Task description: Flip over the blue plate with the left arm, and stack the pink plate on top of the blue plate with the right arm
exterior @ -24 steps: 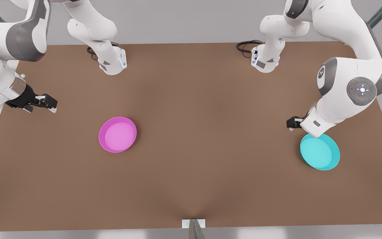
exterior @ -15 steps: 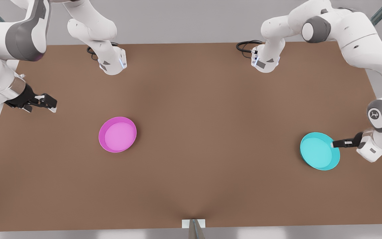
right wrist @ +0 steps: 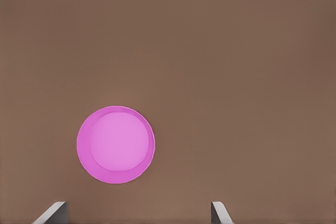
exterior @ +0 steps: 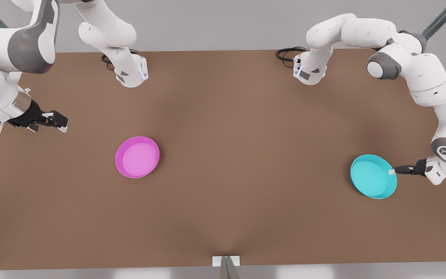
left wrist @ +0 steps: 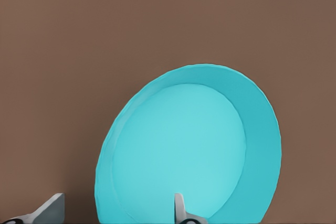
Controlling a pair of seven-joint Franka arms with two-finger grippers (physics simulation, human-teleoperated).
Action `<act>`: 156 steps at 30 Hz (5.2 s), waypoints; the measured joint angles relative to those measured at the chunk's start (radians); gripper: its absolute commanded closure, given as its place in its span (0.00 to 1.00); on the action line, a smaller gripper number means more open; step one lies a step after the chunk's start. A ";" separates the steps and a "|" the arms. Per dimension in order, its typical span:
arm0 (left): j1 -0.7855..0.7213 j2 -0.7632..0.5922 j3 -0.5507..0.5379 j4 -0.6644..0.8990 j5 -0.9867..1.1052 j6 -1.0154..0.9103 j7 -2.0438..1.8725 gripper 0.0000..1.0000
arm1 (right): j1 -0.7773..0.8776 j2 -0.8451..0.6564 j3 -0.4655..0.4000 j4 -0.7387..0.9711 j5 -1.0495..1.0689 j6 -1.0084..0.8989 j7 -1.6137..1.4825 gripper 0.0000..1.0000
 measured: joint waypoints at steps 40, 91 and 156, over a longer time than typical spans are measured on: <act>-0.008 0.034 -0.002 0.071 0.057 -0.028 -0.077 0.79 | -0.001 0.012 0.000 0.014 -0.001 0.002 0.000 0.00; -0.927 -0.222 -0.004 0.110 0.863 -0.278 -1.190 0.79 | -0.002 0.014 0.000 0.014 -0.001 0.002 0.000 0.00; -0.485 -0.572 -0.334 0.016 0.543 -0.381 -0.929 0.00 | -0.376 0.212 0.139 -0.701 0.306 0.521 -0.727 0.00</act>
